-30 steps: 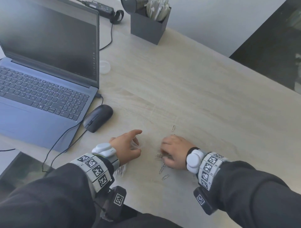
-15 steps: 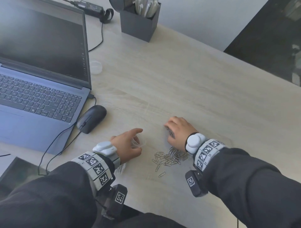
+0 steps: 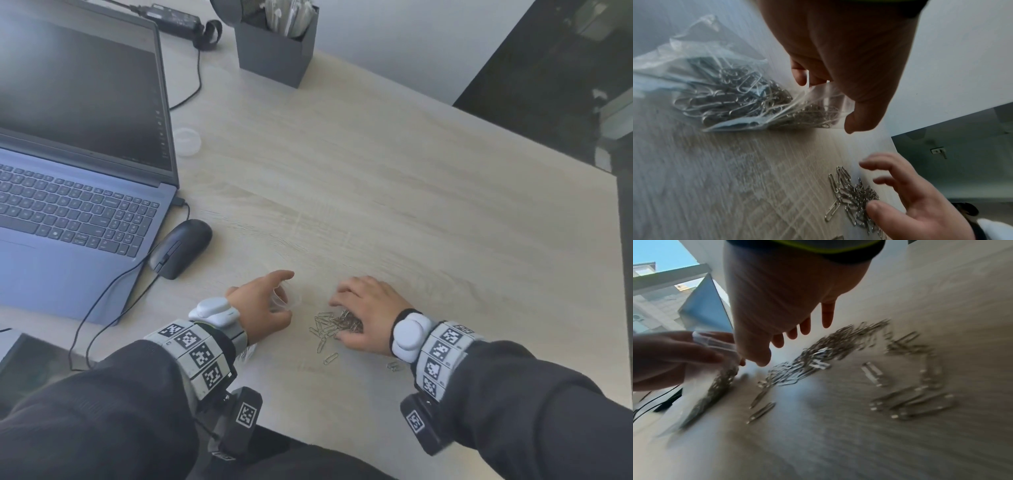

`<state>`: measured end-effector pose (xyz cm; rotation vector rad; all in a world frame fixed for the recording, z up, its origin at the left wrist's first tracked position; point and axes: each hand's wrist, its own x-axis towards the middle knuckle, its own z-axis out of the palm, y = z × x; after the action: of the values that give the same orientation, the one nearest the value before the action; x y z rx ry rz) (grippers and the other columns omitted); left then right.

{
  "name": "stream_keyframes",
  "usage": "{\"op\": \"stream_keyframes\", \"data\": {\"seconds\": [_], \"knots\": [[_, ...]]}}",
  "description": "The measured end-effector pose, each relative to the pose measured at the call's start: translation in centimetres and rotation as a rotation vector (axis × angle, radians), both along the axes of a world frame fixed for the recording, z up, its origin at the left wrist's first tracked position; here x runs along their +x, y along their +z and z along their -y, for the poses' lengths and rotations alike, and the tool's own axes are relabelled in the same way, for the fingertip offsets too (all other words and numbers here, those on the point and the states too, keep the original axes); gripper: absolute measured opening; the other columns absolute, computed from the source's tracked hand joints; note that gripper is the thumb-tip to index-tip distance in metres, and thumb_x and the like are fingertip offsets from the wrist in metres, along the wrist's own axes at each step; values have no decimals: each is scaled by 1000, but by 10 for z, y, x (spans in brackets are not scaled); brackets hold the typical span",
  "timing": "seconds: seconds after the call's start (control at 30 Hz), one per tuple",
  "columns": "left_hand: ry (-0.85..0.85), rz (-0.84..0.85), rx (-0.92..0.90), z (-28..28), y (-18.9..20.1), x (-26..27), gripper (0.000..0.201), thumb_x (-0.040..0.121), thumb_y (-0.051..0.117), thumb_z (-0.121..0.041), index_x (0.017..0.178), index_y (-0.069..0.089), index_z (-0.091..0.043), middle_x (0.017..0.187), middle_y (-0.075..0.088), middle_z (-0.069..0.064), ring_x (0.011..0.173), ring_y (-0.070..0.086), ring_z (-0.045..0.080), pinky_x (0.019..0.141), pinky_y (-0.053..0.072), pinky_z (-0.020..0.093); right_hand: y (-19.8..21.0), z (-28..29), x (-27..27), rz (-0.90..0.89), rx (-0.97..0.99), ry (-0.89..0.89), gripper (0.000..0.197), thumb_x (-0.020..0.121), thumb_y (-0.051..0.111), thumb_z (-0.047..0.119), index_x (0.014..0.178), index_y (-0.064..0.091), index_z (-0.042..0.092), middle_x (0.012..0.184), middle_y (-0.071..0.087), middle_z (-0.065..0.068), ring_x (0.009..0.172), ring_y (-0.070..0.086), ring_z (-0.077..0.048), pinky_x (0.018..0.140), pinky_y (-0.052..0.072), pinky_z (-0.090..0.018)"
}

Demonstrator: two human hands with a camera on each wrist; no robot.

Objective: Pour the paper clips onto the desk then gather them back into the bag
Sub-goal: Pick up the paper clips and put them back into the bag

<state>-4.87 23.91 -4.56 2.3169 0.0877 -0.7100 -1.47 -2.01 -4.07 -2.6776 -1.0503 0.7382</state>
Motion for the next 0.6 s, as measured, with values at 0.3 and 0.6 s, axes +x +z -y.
{"op": "stream_keyframes", "data": {"seconds": [0.3,0.6], "knots": [[-32,21,33,9,0,-8,67,76,62,-38,139,40,-46,96,59,-29,91,57,0,99,40,30,-20,-35,-23,60,42,401,37,66,66,36,102,65,32,110,57,2,93,54,-24,76,49,-40],[-72,-4,20,21,-3,-10,66,76,59,-42,138,38,-49,100,60,-28,94,61,3,100,42,31,-19,43,-15,119,77,284,9,74,61,21,83,61,24,93,57,3,80,53,-23,61,50,-34]]}}
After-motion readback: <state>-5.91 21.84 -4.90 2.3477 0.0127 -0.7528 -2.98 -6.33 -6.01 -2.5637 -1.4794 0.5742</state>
